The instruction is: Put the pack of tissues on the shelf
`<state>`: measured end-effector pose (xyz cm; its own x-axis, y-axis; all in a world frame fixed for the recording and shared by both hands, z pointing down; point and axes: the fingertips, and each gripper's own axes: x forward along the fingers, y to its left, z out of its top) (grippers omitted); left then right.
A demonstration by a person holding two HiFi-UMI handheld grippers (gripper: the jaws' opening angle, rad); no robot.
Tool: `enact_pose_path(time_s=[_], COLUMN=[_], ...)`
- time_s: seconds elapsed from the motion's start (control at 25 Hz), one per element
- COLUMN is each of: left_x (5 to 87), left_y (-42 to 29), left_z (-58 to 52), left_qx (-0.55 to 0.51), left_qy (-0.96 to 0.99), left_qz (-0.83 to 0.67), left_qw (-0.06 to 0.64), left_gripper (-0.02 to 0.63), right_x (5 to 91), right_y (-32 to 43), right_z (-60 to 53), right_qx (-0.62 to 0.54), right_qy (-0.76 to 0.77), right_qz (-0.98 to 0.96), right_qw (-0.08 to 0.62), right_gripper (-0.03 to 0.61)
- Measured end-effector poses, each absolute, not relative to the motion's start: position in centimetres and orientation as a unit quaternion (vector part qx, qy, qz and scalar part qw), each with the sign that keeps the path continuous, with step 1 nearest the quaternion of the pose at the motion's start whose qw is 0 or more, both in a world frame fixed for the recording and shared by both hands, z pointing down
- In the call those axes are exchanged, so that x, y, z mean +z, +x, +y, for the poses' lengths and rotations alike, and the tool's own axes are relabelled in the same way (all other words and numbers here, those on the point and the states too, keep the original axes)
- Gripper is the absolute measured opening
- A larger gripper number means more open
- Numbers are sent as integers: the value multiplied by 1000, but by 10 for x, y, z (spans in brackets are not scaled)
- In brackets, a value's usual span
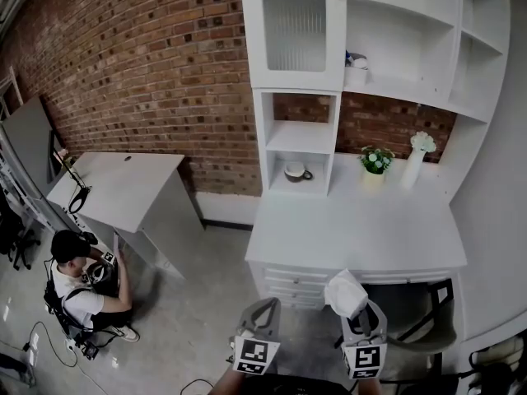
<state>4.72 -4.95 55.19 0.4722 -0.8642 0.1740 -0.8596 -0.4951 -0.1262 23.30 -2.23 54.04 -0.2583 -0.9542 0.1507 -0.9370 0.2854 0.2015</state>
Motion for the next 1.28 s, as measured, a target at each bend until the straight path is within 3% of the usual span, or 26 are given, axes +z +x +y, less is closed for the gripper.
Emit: enact_pose_path(time_s=[1.28], left_x=[544], left_y=[-34], left_z=[-275], left_qx=[-103], left_qy=[-885], left_qz=[454], left_qw=[16], left_gripper=[11], right_x=[525], right_y=[144], right_z=[-232], right_qx=[-4], right_qy=[639], right_qz=[-764], right_qw=[92], right_gripper=[225])
